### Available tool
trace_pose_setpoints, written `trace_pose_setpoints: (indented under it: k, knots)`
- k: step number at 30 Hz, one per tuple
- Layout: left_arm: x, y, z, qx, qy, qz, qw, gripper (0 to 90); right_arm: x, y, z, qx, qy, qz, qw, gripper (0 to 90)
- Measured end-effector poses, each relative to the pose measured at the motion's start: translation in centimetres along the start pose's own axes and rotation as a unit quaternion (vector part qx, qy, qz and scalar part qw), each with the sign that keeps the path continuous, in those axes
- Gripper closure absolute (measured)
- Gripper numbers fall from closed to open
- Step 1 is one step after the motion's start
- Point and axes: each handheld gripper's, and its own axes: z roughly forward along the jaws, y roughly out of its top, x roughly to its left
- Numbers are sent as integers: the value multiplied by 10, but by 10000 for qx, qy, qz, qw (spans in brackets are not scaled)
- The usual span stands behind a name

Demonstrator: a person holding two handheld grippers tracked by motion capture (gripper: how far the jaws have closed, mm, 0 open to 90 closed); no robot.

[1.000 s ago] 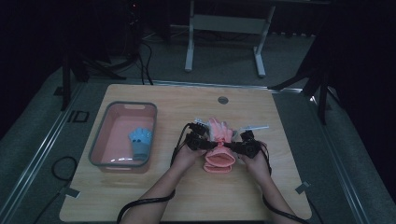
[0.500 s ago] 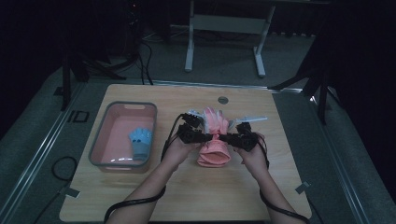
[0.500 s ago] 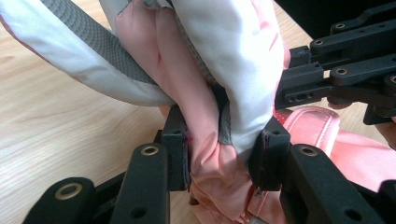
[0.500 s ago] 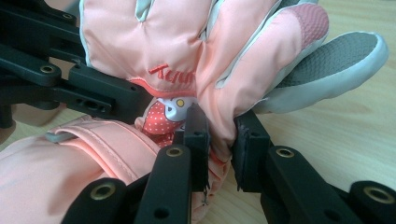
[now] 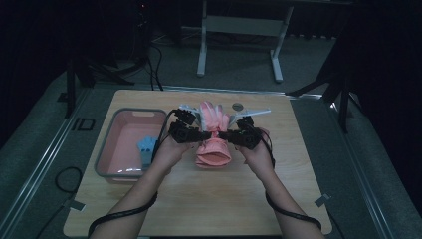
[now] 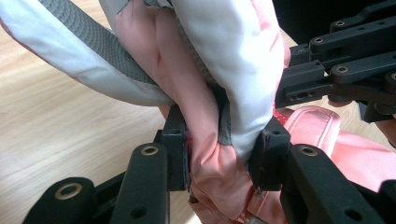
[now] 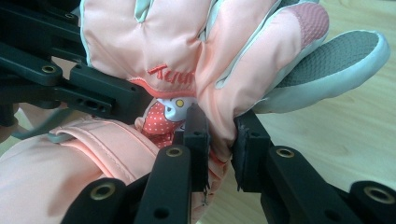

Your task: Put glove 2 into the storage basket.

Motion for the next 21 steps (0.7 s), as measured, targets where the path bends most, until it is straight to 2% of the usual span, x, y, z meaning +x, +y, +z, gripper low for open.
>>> trace_pose_setpoints:
  k: [2,3,9,10,12,16,19,21]
  knots:
    - [1,1,-4,-8,22,18,10000,646,3,3,0,-4,13,-18,10000,775]
    - [3,2,-9,-25,33,7,10000,646,9,10,2,-25,27,-65,10000,774]
    - [16,4,-37,-29,207,28,9998,645,26,28,12,-18,116,-147,9998,774]
    - [16,4,-37,-29,207,28,9998,646,29,31,14,-21,135,-170,9998,774]
    - [25,4,-49,-16,220,14,9998,645,36,36,18,-3,156,-201,9997,774]
    - [33,3,-60,22,289,15,9996,645,46,44,25,8,176,-231,9996,774]
    - [42,-1,-74,18,395,-24,9992,645,59,52,36,6,259,-255,9993,774]
    - [45,-2,-78,19,412,-30,9991,645,65,56,42,25,330,-253,9991,774]
